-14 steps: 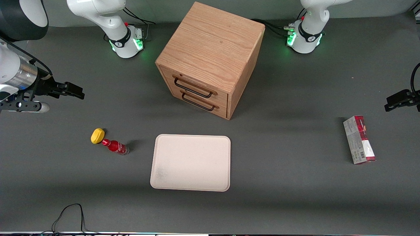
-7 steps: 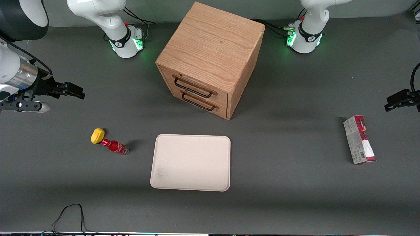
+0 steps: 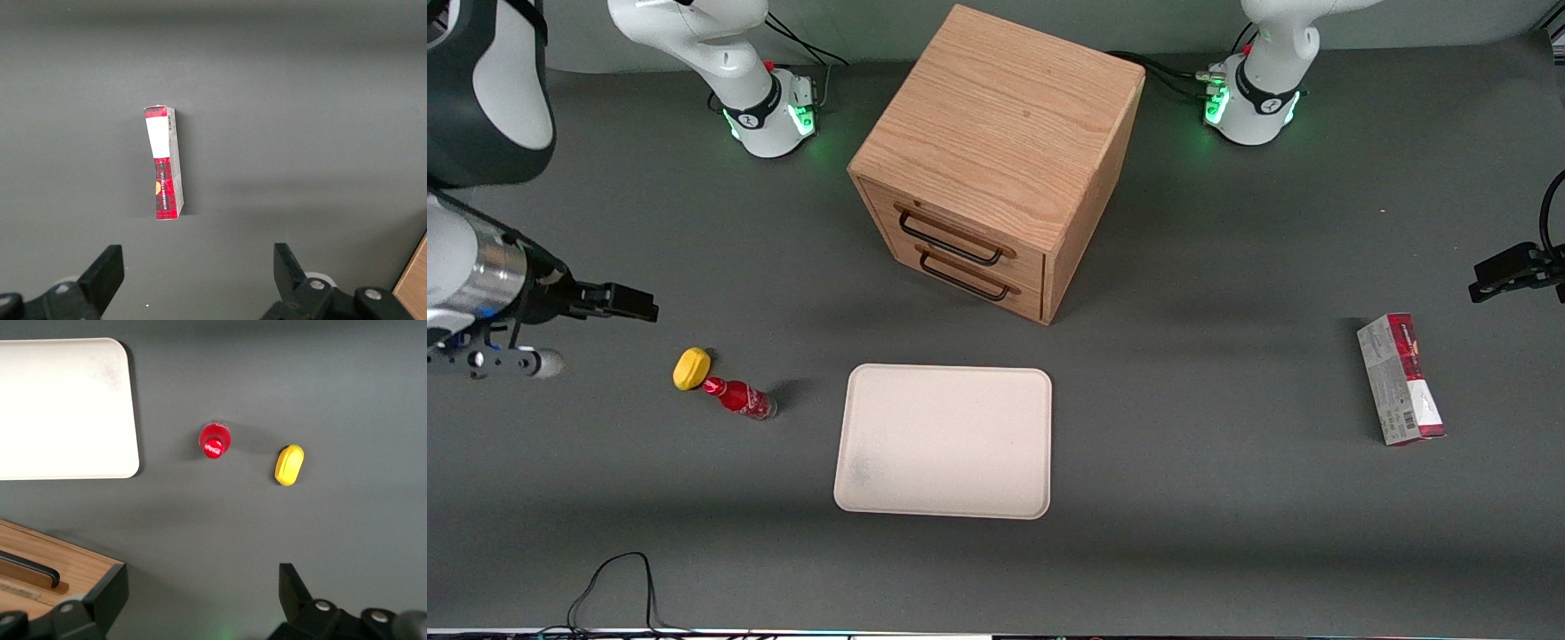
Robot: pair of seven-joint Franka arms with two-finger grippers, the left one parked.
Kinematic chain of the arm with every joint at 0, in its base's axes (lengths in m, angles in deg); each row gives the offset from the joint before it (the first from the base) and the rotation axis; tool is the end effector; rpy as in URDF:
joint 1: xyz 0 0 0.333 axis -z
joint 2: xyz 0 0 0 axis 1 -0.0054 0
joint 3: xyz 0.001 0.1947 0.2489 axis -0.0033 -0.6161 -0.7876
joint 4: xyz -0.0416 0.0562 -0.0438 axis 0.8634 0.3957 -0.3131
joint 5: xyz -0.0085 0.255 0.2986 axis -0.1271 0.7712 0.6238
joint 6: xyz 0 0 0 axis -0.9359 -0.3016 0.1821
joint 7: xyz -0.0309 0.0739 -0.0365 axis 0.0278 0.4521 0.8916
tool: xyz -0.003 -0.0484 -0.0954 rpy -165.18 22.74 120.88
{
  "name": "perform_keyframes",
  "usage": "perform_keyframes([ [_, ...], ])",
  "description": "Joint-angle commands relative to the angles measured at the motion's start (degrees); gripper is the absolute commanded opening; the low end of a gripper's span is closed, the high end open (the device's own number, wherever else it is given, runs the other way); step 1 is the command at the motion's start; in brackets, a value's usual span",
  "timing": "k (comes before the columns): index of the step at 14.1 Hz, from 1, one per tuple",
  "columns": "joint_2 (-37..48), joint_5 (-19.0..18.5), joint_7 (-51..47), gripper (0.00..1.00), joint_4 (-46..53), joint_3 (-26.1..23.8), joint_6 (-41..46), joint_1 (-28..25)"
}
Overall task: Place coke bottle on tray
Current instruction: 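Move the open right gripper down over the red Coca-Cola bottle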
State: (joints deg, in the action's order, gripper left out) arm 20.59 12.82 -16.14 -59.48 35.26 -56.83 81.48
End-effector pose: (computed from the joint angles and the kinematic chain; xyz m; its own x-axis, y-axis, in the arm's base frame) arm 0.6271 0.0518 0.5601 0.9832 -0.0813 -0.1635 -0.0821 -0.9966 0.0022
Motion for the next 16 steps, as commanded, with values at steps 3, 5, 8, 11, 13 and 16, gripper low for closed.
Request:
perform_keyframes([
  [3, -1.4, 1.3, 2.7, 1.00, 3.2, 0.6, 2.7, 0.5],
  [5, -1.2, 1.3, 3.1, 1.00, 2.2, 0.6, 2.7, 0.5],
  [8, -1.1, 1.4, 3.2, 1.00, 0.5, 0.6, 1.2, 0.5],
  [11, -1.3, 1.3, 3.2, 1.00, -5.9, 0.6, -7.2, 0.4],
  [13, -1.2, 1.2, 3.2, 1.00, -14.0, 0.6, -17.4, 0.3],
  [16, -1.2, 1.0, 3.3, 1.00, -21.2, 0.6, -27.0, 0.2],
])
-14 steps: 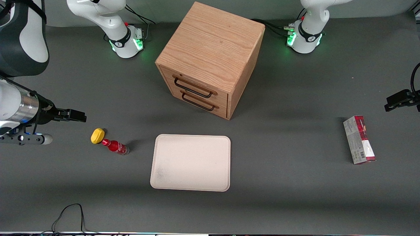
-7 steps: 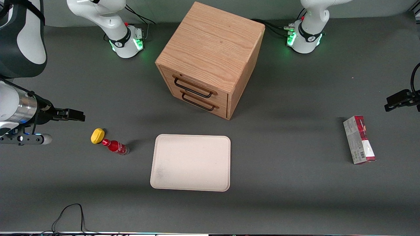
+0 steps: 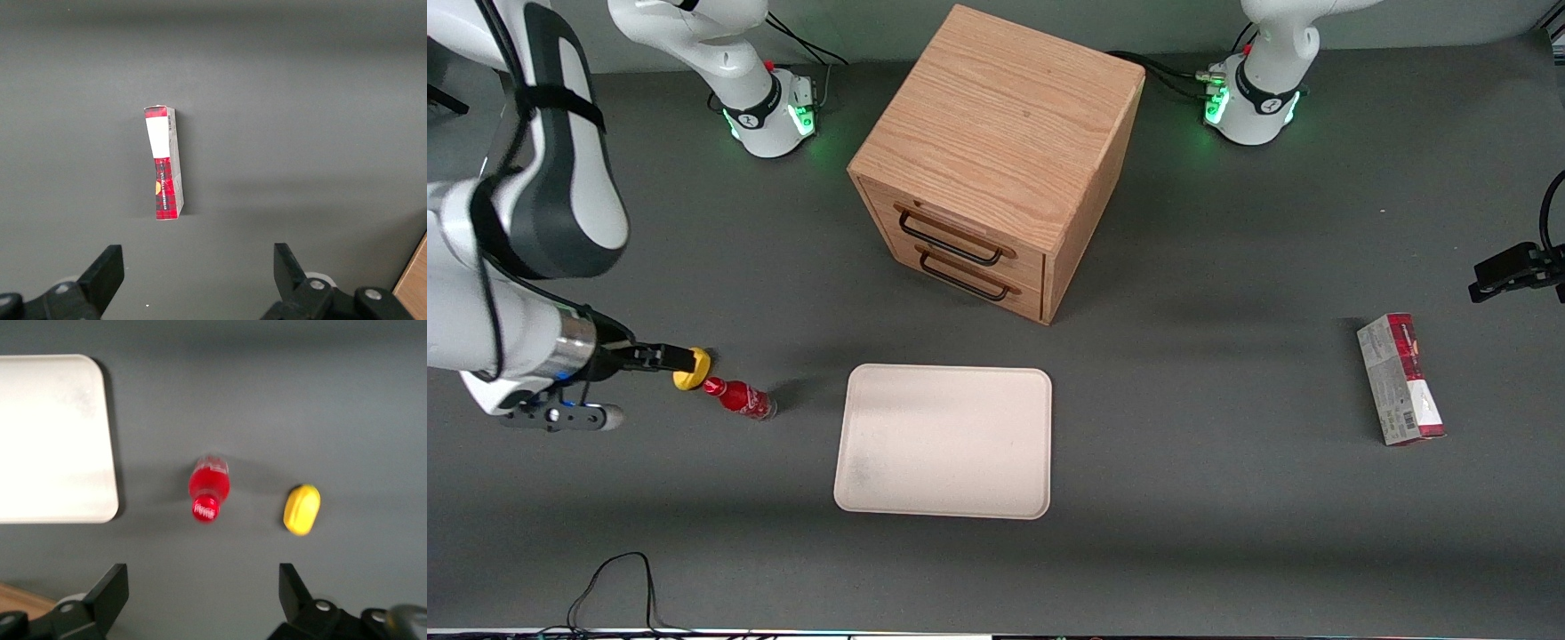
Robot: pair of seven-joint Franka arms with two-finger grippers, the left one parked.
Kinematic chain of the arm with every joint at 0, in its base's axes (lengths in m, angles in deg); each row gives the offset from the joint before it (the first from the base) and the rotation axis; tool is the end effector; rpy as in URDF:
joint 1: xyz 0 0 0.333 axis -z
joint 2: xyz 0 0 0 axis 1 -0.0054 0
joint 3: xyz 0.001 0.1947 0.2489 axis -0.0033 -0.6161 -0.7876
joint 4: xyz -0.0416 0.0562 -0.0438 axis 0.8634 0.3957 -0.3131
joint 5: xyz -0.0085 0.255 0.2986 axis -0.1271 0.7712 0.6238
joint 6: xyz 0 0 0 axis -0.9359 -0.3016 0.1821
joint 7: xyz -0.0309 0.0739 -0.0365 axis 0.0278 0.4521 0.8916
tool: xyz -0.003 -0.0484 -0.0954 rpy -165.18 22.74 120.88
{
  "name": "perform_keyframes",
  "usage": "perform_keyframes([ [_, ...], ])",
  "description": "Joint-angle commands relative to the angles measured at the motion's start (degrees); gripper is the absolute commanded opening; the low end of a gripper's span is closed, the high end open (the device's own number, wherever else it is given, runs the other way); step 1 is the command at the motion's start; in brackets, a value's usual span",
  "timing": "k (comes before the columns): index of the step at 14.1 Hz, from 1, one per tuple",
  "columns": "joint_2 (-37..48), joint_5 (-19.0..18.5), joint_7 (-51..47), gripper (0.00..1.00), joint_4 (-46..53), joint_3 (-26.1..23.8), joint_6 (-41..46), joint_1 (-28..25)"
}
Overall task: Place coke bottle on tray
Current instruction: 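Move the open right gripper down over the red Coca-Cola bottle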
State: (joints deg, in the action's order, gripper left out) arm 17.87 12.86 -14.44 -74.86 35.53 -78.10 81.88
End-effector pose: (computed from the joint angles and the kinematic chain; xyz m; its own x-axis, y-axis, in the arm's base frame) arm 0.6499 0.0424 0.4322 0.9911 -0.0779 -0.1079 -0.0785 -0.9969 -0.0018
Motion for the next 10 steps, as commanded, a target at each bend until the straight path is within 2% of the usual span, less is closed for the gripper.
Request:
perform_keyframes([
  [1, 1.7, 0.8, 1.6, 1.00, -8.8, 0.4, -9.5, -0.3],
  [5, 3.1, 0.8, 3.2, 1.00, -18.4, 0.3, -20.5, -0.5],
  [10, 2.9, 0.8, 3.3, 0.99, -20.5, 0.3, -23.4, -0.5],
])
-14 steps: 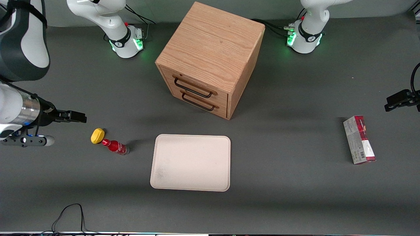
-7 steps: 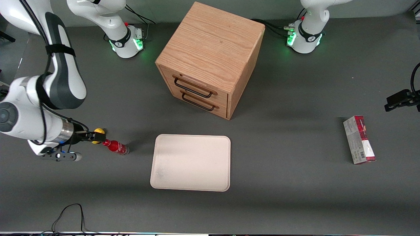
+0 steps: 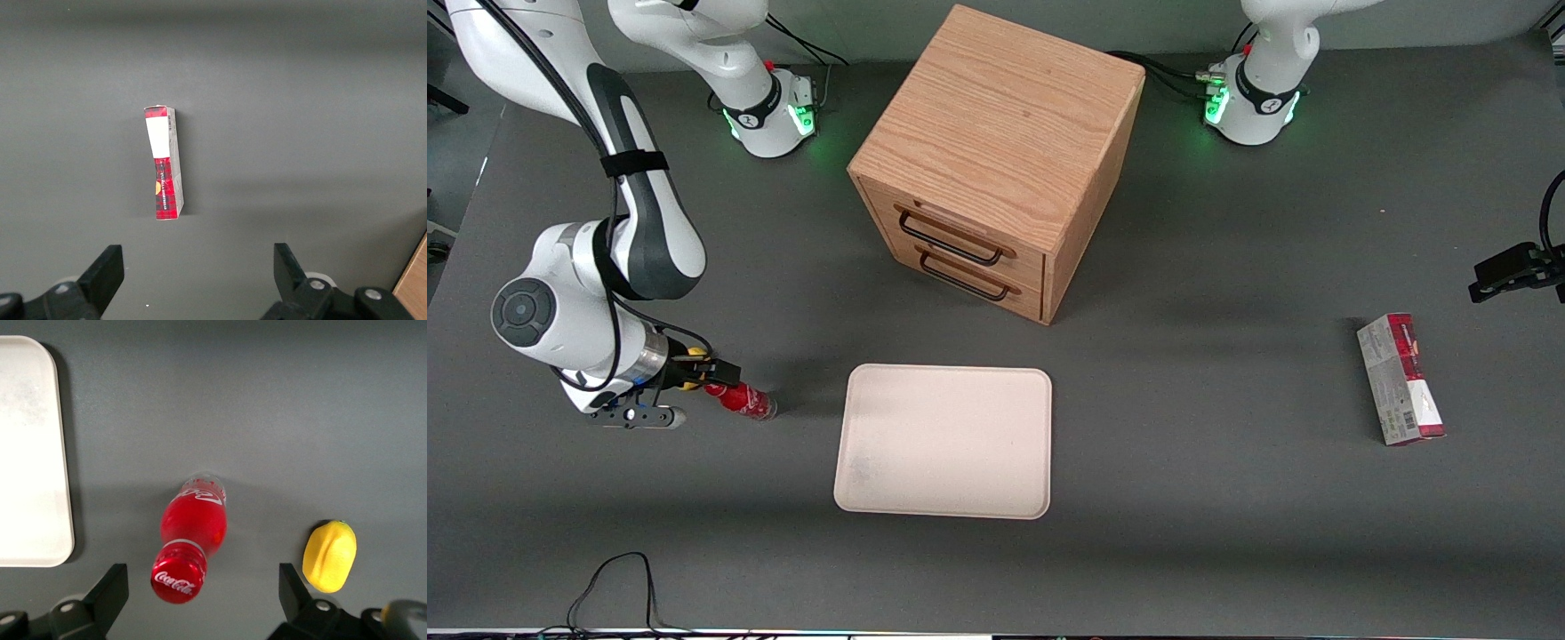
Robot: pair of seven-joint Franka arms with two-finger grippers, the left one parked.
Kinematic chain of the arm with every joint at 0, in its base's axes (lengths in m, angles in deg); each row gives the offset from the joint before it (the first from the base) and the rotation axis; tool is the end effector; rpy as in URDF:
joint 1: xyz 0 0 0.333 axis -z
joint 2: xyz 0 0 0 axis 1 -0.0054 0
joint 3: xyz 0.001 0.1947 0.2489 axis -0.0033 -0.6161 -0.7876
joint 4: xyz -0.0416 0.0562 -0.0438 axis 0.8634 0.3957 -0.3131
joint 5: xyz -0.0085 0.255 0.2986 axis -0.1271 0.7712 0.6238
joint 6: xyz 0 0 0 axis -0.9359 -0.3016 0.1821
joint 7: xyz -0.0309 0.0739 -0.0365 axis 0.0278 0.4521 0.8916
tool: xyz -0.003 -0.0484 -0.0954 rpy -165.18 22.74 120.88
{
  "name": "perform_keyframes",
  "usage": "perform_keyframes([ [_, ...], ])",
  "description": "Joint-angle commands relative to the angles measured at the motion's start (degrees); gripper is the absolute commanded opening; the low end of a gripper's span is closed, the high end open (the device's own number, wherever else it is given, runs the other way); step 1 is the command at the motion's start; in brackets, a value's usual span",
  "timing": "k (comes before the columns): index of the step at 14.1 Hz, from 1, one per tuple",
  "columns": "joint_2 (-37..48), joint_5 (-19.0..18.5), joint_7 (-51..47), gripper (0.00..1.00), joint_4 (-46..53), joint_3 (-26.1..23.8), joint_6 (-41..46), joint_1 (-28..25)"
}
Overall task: Place coke bottle on tray
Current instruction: 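Close the right gripper on the bottle's cap end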
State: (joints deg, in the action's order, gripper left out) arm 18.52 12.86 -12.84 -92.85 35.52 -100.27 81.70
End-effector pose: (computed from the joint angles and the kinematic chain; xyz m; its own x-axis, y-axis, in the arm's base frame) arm 0.6230 0.0374 0.3276 0.9979 -0.0607 -0.0234 -0.0609 -0.9981 -0.0065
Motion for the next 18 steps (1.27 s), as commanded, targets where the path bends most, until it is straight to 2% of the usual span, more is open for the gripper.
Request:
perform_keyframes([
  [1, 2.2, 0.8, 1.7, 0.99, -2.5, 0.3, -1.3, -0.4],
  [3, 1.8, 0.8, 1.7, 0.97, -2.4, 0.3, -2.0, -0.4],
  [4, 1.8, 0.8, 1.7, 0.91, -2.4, 0.3, -1.9, -0.4],
  [5, 1.8, 0.8, 1.7, 0.76, -2.4, 0.2, -1.9, -0.4],
  [8, 2.0, 0.8, 1.2, 0.07, -2.3, 0.2, -1.9, -0.4],
  [9, 2.0, 0.8, 1.0, 0.00, -2.3, 0.2, -1.9, -0.4],
  [14, 3.0, 1.2, 0.6, 0.00, -1.3, 0.2, -0.1, -0.4],
  [16, 3.9, 1.2, -1.8, 0.00, 3.6, 0.0, 7.6, -0.4],
  [18, 4.0, 1.2, -2.4, 0.00, 12.3, -0.1, 19.9, -0.4],
])
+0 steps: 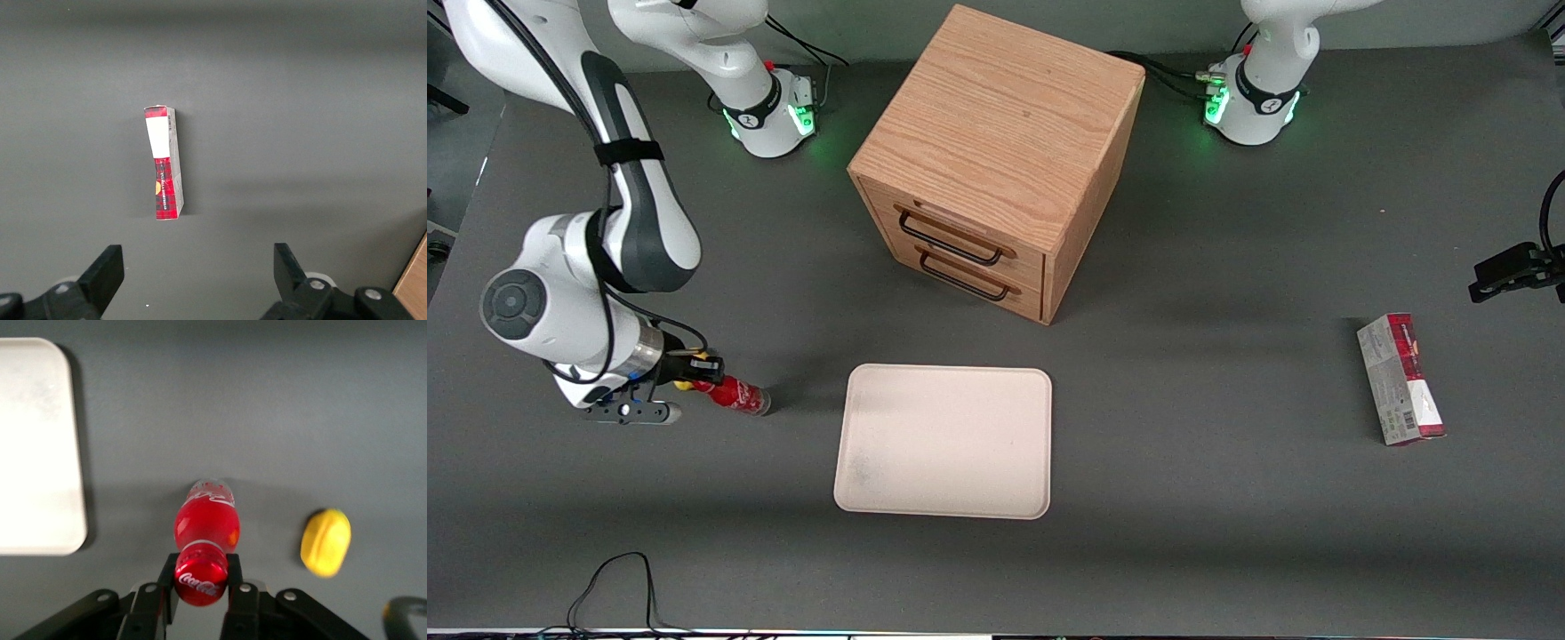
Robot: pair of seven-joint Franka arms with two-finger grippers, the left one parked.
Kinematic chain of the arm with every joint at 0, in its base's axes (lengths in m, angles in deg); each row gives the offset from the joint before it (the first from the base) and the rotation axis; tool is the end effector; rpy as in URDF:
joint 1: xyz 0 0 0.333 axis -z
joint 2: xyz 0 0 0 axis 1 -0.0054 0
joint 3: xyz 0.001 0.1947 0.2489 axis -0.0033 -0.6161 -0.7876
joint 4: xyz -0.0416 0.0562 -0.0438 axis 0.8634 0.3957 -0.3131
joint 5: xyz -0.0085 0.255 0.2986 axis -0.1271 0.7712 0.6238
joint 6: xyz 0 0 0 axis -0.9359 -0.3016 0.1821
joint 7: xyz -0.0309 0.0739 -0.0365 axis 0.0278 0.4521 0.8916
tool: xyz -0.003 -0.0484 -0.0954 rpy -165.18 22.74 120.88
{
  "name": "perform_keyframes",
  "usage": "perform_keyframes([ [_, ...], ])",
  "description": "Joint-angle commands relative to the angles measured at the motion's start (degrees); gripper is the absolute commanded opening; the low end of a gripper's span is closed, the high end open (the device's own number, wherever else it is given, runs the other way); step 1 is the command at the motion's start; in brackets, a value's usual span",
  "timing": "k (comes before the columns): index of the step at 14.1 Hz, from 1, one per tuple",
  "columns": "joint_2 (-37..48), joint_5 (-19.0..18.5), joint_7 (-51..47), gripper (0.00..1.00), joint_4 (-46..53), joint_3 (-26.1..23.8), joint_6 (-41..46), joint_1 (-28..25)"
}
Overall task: Place coke bottle on tray
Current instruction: 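Lift the bottle off the table with the right gripper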
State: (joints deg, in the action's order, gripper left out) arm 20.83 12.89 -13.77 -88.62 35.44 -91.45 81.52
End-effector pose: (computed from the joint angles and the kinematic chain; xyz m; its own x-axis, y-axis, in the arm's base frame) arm 0.6240 0.0417 0.3729 0.9956 -0.0686 -0.0641 -0.0693 -0.9976 -0.0090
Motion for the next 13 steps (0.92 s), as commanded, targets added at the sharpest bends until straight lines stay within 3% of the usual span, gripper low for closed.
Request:
perform_keyframes([
  [1, 1.7, 1.2, -2.1, 0.00, 12.8, 0.0, 16.8, -0.2],
  [4, 0.6, 1.2, -2.8, 0.00, 27.0, 0.0, 32.2, 0.1],
  [6, -0.5, 1.2, -2.8, 0.00, 32.4, 0.0, 37.9, 0.1],
  [10, -5.1, 1.1, -8.7, 0.00, 36.3, -1.2, 38.2, -0.4],
  [13, -22.6, 0.5, -23.2, 0.00, 52.7, -7.0, 36.3, -2.2],
])
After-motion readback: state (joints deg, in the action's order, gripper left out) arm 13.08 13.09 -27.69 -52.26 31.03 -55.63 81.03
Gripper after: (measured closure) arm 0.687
